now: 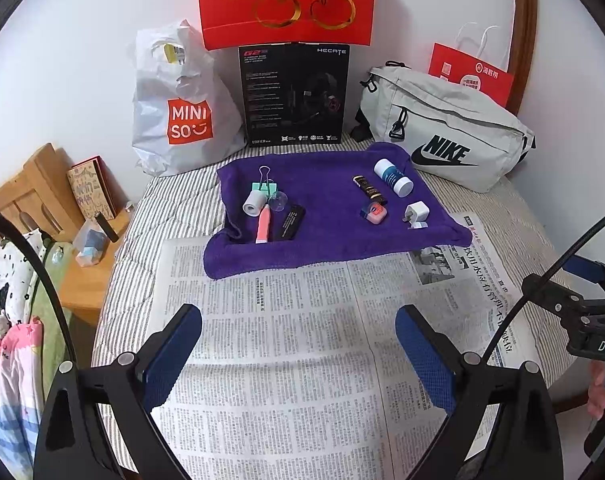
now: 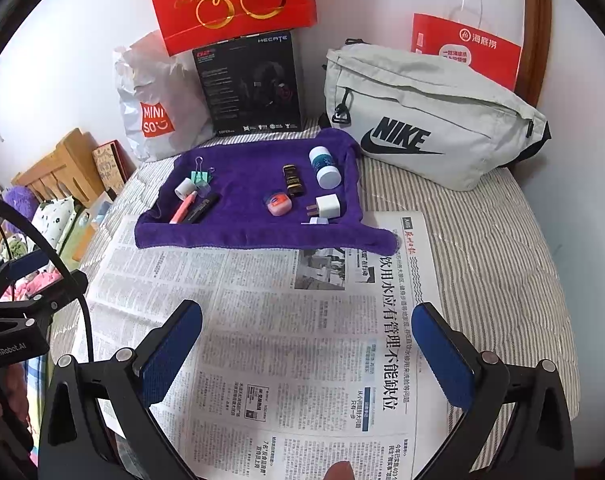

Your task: Organize rigid objects

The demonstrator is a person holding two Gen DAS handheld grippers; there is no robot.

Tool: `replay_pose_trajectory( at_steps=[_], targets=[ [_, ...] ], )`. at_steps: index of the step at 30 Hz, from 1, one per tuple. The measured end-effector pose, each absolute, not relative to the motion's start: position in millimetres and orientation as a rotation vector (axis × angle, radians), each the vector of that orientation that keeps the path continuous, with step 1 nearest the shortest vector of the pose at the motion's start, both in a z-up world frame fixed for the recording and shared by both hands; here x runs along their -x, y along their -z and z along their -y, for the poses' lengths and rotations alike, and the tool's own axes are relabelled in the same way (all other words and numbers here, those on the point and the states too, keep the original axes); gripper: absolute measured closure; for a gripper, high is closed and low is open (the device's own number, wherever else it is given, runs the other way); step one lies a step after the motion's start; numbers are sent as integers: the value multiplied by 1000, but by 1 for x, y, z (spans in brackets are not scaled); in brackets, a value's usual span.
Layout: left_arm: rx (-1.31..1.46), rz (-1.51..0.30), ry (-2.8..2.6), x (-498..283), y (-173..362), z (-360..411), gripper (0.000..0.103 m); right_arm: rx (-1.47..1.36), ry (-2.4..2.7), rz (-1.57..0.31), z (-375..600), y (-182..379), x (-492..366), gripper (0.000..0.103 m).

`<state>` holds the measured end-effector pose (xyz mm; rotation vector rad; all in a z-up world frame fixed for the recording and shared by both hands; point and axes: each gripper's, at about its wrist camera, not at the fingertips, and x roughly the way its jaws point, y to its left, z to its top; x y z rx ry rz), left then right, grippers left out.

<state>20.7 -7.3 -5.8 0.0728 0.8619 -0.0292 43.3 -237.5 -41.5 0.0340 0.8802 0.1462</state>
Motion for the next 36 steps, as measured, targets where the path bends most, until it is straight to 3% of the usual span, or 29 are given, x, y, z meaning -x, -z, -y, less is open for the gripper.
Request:
replay_pose_trajectory(
  at_steps=[36],
  targets=[
    [-66, -871, 33, -19, 10, 5, 5, -9, -141, -867, 234, 38, -39, 0]
  ],
)
